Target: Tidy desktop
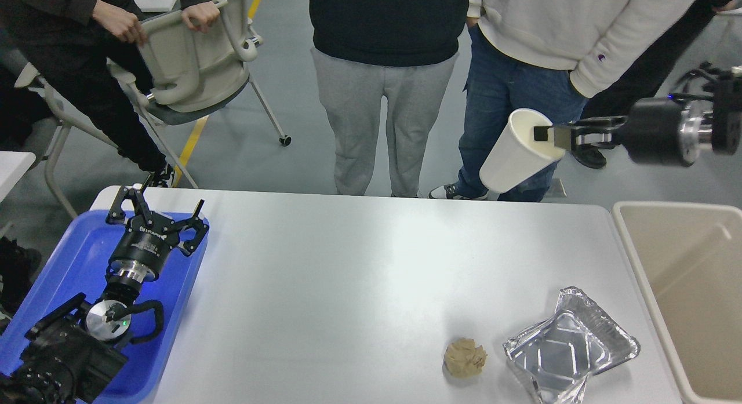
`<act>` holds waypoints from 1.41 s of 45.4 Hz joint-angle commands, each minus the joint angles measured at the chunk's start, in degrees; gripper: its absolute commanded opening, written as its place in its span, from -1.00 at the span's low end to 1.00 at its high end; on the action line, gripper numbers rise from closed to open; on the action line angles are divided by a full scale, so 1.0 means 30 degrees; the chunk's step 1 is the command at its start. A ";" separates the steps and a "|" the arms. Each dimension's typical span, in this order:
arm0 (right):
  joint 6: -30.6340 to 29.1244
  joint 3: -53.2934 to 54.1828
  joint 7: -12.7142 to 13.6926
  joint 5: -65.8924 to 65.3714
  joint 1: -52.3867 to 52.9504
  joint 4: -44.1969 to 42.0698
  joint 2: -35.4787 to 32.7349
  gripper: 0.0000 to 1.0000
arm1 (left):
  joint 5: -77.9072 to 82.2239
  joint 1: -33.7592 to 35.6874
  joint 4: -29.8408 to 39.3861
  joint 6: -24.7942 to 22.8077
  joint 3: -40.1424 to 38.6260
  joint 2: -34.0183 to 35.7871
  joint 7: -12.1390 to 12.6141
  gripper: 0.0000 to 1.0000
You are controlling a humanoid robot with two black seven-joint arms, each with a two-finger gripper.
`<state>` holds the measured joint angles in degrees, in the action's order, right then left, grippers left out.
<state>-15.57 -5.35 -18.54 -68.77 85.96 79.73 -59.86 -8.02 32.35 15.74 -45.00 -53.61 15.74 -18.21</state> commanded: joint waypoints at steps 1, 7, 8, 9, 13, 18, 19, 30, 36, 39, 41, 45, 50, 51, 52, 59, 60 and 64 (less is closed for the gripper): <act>0.1087 -0.0005 -0.0030 0.3259 -0.1081 -0.1495 -0.3306 -1.00 | 0.0006 -0.0001 -0.0001 0.0000 0.0000 -0.0001 0.0004 1.00; 0.2463 0.0024 -0.0059 0.6510 -0.3950 -0.4131 -0.4071 -1.00 | -0.0023 -0.0001 -0.0001 0.0000 0.0000 -0.0001 0.0004 1.00; 0.2785 -0.0005 -0.0059 0.7038 -0.4477 -0.4658 -0.4042 -1.00 | 0.0006 -0.0001 -0.0001 0.0000 0.0000 -0.0001 0.0004 1.00; 0.3049 0.0024 -0.0059 0.7710 -0.5062 -0.5243 -0.3984 -1.00 | 0.0006 -0.0001 -0.0001 0.0000 0.0000 -0.0001 0.0004 1.00; 0.3637 -0.0005 -0.0088 1.0901 -0.7202 -0.7441 -0.3545 -1.00 | 0.0006 -0.0001 -0.0001 0.0000 0.0000 -0.0001 0.0004 1.00; 0.3842 0.0054 -0.0088 1.5472 -1.0102 -1.0282 -0.2053 -1.00 | 0.0006 -0.0001 -0.0001 0.0000 0.0000 -0.0001 0.0004 1.00; 0.3930 0.0083 -0.0088 1.6263 -1.0658 -1.0955 -0.1701 -1.00 | 0.0006 -0.0001 -0.0001 0.0000 0.0000 -0.0001 0.0004 1.00; 0.3814 0.0112 0.0175 2.1922 -1.5377 -1.8074 0.2839 -1.00 | 0.0006 -0.0001 -0.0001 0.0000 0.0000 -0.0001 0.0004 1.00; 0.3813 0.0112 0.0819 2.3360 -1.6990 -2.2147 0.5973 -1.00 | 0.0006 -0.0001 -0.0001 0.0000 0.0000 -0.0001 0.0004 1.00; 0.3784 0.0287 0.1112 2.3478 -1.7460 -2.3964 0.7526 -1.00 | 0.0006 -0.0001 -0.0001 0.0000 0.0000 -0.0001 0.0004 1.00; 0.3726 0.0608 0.1230 2.3508 -1.7694 -2.4990 0.8260 -1.00 | 0.0006 -0.0001 -0.0001 0.0000 0.0000 -0.0001 0.0004 1.00; 0.3813 0.1137 0.1318 2.3479 -1.8163 -2.6194 0.9228 -1.00 | 0.0006 -0.0001 -0.0001 0.0000 0.0000 -0.0001 0.0004 1.00; 0.4193 0.1225 0.1873 2.3479 -1.8310 -2.6372 1.0020 -1.00 | -0.0023 -0.0001 -0.0001 0.0000 0.0000 -0.0001 0.0004 1.00; 0.4310 0.1312 0.1962 2.3479 -1.8340 -2.6372 1.0166 -1.00 | -0.0023 -0.0001 -0.0001 0.0000 0.0000 -0.0001 0.0004 1.00; 0.4456 0.1400 0.2020 2.3479 -1.8427 -2.6372 1.0283 -1.00 | 0.0006 -0.0001 -0.0001 0.0000 0.0000 -0.0001 0.0004 1.00; 0.5483 0.1694 0.2109 2.3479 -1.8604 -2.6372 1.0812 -1.00 | 0.0006 -0.0001 -0.0001 0.0000 0.0000 -0.0001 0.0004 1.00; 0.5541 0.1694 0.2109 2.3479 -1.8604 -2.6372 1.0841 -1.00 | 0.0006 -0.0001 -0.0001 0.0000 0.0000 -0.0001 0.0004 1.00; 0.5659 0.1723 0.2109 2.3479 -1.8604 -2.6372 1.0870 -1.00 | -0.0023 -0.0001 -0.0001 0.0000 0.0000 -0.0001 0.0004 1.00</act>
<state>-0.93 -1.12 -13.03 0.97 31.48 2.90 -30.40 -8.04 32.34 15.73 -45.00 -53.61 15.73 -18.19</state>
